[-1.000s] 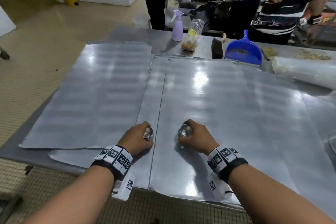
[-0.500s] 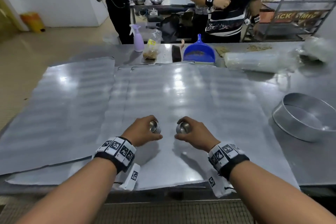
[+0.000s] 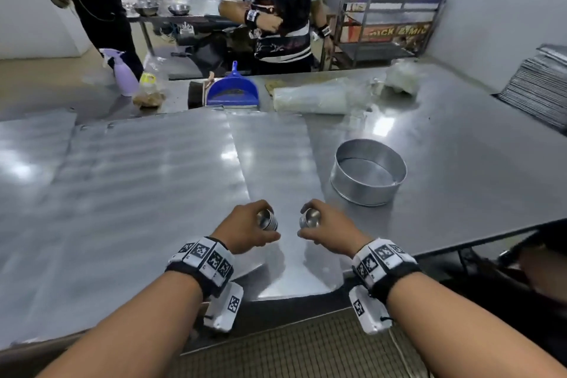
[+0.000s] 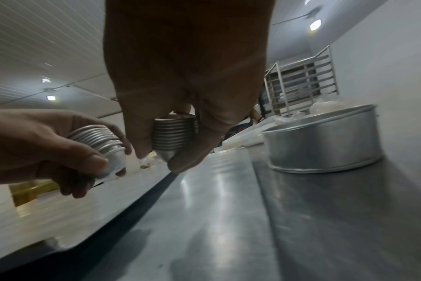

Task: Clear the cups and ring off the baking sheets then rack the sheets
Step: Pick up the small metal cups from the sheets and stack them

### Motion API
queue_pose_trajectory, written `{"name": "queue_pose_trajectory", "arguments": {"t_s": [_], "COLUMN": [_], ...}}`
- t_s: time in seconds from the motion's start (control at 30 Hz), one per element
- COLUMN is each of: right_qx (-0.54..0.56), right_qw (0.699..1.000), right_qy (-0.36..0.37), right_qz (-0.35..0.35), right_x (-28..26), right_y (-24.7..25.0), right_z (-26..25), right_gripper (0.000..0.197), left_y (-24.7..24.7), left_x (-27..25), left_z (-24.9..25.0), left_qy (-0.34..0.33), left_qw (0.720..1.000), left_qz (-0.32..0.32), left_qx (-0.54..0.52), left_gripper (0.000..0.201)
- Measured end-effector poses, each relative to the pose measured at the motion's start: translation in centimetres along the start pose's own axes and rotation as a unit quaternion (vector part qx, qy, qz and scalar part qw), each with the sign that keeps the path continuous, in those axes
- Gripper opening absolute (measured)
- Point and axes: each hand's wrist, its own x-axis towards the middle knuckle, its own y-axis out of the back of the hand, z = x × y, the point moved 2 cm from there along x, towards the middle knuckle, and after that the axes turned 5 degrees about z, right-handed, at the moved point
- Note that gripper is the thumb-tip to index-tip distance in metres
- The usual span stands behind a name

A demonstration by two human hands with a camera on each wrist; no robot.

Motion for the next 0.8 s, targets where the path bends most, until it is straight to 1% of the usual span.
{"name": "queue_pose_trajectory", "arguments": {"t_s": [0.17, 0.3, 0.4, 0.53, 0.63, 0.73, 0.8], "right_qx": [0.016, 0.018, -0.003, -0.02, -0.043, -0.06, -0.071], "right_qw": [0.999, 0.997, 0.995, 0.993, 0.991, 0.988, 0.987], "right_qy": [-0.033, -0.059, -0.075, -0.104, -0.121, -0.139, -0.145], "right_qz": [0.031, 0.048, 0.059, 0.057, 0.044, 0.018, -0.001], "right_x": [-1.3, -2.0, -2.2, -1.5, -0.3, 0.8, 1.6], "right_y": [4.5, 7.0, 8.6, 10.3, 11.2, 11.7, 11.9], "right_z": [4.5, 7.5, 9.7, 12.4, 14.2, 15.9, 17.0], "right_gripper": [0.043, 0.043, 0.044, 0.044, 0.047, 0.046, 0.046], "left_y": [-4.4, -7.4, -9.8, -12.9, -15.0, -16.8, -17.8], "left_x": [2.4, 4.5, 6.2, 9.1, 11.5, 13.3, 14.4], "left_z": [4.7, 7.0, 8.4, 9.8, 10.5, 10.8, 10.8], "left_qy": [-0.026, -0.036, -0.044, -0.059, -0.086, -0.079, -0.078], "left_qw": [0.999, 0.998, 0.996, 0.989, 0.981, 0.978, 0.976], "left_qz": [-0.026, -0.052, -0.076, -0.115, -0.135, -0.158, -0.161], "left_qx": [0.013, 0.027, 0.032, 0.069, 0.112, 0.113, 0.126], "left_gripper": [0.038, 0.039, 0.038, 0.039, 0.042, 0.043, 0.043]}}
